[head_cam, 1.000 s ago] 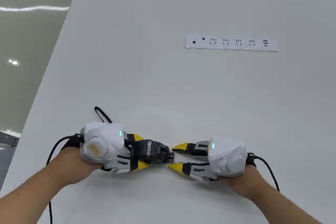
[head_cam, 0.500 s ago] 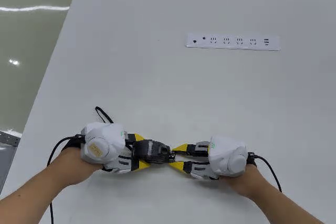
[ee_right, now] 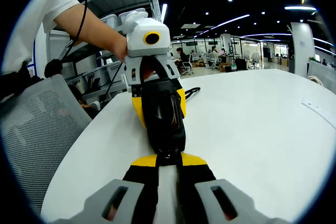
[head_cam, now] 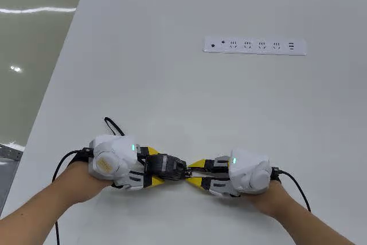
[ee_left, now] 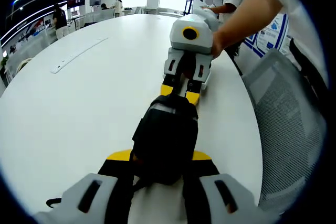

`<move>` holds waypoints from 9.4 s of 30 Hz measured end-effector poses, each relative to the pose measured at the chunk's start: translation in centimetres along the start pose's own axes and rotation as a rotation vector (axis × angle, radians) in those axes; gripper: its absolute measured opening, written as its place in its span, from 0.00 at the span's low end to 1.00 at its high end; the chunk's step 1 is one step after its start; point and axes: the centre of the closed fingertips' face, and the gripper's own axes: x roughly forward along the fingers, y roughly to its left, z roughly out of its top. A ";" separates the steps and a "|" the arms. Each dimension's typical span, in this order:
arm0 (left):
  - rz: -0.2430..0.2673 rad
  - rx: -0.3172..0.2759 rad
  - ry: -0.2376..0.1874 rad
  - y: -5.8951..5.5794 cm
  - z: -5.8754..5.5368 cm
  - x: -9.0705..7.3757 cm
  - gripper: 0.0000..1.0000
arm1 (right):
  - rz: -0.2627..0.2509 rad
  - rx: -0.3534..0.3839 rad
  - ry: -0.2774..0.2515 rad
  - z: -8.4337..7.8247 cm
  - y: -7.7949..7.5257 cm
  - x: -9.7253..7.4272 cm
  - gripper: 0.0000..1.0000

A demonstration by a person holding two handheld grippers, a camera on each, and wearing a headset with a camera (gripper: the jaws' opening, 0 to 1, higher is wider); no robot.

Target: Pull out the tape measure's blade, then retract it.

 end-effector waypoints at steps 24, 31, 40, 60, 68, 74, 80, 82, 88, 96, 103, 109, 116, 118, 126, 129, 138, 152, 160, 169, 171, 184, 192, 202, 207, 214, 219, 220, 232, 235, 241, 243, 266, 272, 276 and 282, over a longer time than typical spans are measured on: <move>0.006 0.021 0.019 -0.1 -0.1 0.0 0.32 | 0.005 0.012 -0.011 -0.1 0.2 -0.1 0.11; 0.002 0.022 0.017 -0.2 -0.1 0.0 0.32 | 0.004 0.030 -0.014 0.0 0.2 -0.1 0.11; 0.000 0.020 0.016 -0.2 -0.1 0.0 0.32 | -0.001 0.021 -0.013 0.0 0.2 -0.2 0.11; -0.002 0.018 0.014 -0.2 -0.1 0.1 0.32 | -0.012 0.034 -0.015 -0.5 0.1 -1.4 0.11; 0.000 0.020 0.015 -0.2 0.0 0.1 0.32 | -0.018 0.036 -0.016 -0.7 0.0 -1.8 0.11; 0.000 0.021 0.016 -0.2 0.0 0.1 0.32 | -0.019 0.041 -0.016 -0.8 0.1 -2.2 0.11; 0.001 0.020 0.017 -0.2 0.0 0.1 0.32 | -0.024 0.043 -0.017 -1.0 0.1 -2.6 0.11; 0.001 0.018 0.016 -0.2 0.0 0.1 0.32 | -0.028 0.041 -0.016 -1.1 0.1 -2.7 0.11; 0.001 0.021 0.017 -0.2 -0.1 0.1 0.32 | -0.032 0.045 -0.016 -1.2 0.1 -3.1 0.11; 0.001 0.022 0.017 -0.2 0.0 0.1 0.32 | -0.037 0.053 -0.017 -1.5 0.1 -3.7 0.10; 0.000 0.021 0.016 -0.2 0.0 0.2 0.32 | -0.040 0.058 -0.019 -1.6 0.1 -4.3 0.10; 0.000 0.021 0.016 -0.3 0.1 0.1 0.32 | -0.042 0.062 -0.021 -1.7 0.1 -4.7 0.10; -0.001 0.019 0.015 -0.3 0.1 0.2 0.32 | -0.043 0.071 -0.022 -1.8 0.1 -5.0 0.10; 0.000 0.019 0.014 -0.3 0.1 0.2 0.32 | -0.044 0.070 -0.022 -1.8 0.1 -5.1 0.10; 0.002 0.016 0.012 -0.3 0.1 0.2 0.32 | -0.052 0.073 -0.022 -2.0 0.0 -5.5 0.10; 0.004 0.014 0.011 -0.3 0.1 0.2 0.32 | -0.053 0.074 -0.022 -2.1 0.0 -5.7 0.10; 0.004 0.017 0.014 -0.3 0.1 0.3 0.32 | -0.058 0.079 -0.024 -2.4 0.0 -6.2 0.10; 0.004 0.018 0.016 -0.4 0.1 0.3 0.32 | -0.069 0.088 -0.026 -2.8 0.1 -7.2 0.10; 0.003 0.021 0.020 -0.4 0.2 0.3 0.32 | -0.076 0.094 -0.027 -3.0 0.1 -7.8 0.10; 0.001 0.026 0.024 -0.4 0.2 0.3 0.32 | -0.085 0.108 -0.029 -3.3 0.2 -8.5 0.10; 0.002 0.025 0.024 -0.4 0.2 0.4 0.32 | -0.086 0.109 -0.029 -3.4 0.1 -8.6 0.10; 0.001 0.023 0.027 -0.5 0.2 0.4 0.32 | -0.095 0.117 -0.033 -3.7 0.1 -9.6 0.10; 0.001 0.021 0.026 -0.5 0.2 0.4 0.32 | -0.102 0.127 -0.035 -3.9 0.0 -10.1 0.10; 0.002 0.020 0.027 -0.5 0.2 0.4 0.32 | -0.112 0.126 -0.037 -4.2 0.0 -10.8 0.10; 0.001 0.021 0.027 -0.5 0.3 0.4 0.32 | -0.114 0.134 -0.040 -4.5 0.1 -11.4 0.10; 0.001 0.023 0.027 -0.5 0.2 0.5 0.32 | -0.117 0.133 -0.040 -4.7 0.2 -11.8 0.10; 0.000 0.023 0.028 -0.5 0.3 0.5 0.32 | -0.119 0.138 -0.042 -4.7 0.2 -12.1 0.09; 0.001 0.023 0.028 -0.5 0.3 0.5 0.32 | -0.120 0.136 -0.042 -4.7 0.2 -12.2 0.09; 0.001 0.023 0.029 -0.6 0.3 0.5 0.32 | -0.129 0.148 -0.044 -5.1 0.2 -13.1 0.09; 0.002 0.024 0.029 -0.6 0.3 0.5 0.32 | -0.131 0.152 -0.045 -5.3 0.2 -13.4 0.09; 0.000 0.023 0.029 -0.6 0.3 0.5 0.32 | -0.136 0.166 -0.047 -5.4 0.3 -14.1 0.09; 0.000 0.024 0.029 -0.6 0.3 0.5 0.32 | -0.138 0.161 -0.047 -5.5 0.2 -14.1 0.09; -0.001 0.019 0.029 -0.7 0.4 0.6 0.32 | -0.148 0.188 -0.057 -6.1 0.2 -15.5 0.09; -0.002 0.020 0.031 -0.7 0.4 0.6 0.32 | -0.155 0.191 -0.060 -6.4 0.1 -16.0 0.09; -0.002 0.020 0.032 -0.7 0.4 0.6 0.32 | -0.155 0.196 -0.061 -6.3 0.2 -16.3 0.09; -0.002 0.021 0.032 -0.7 0.4 0.6 0.32 | -0.155 0.198 -0.061 -6.5 0.2 -16.6 0.09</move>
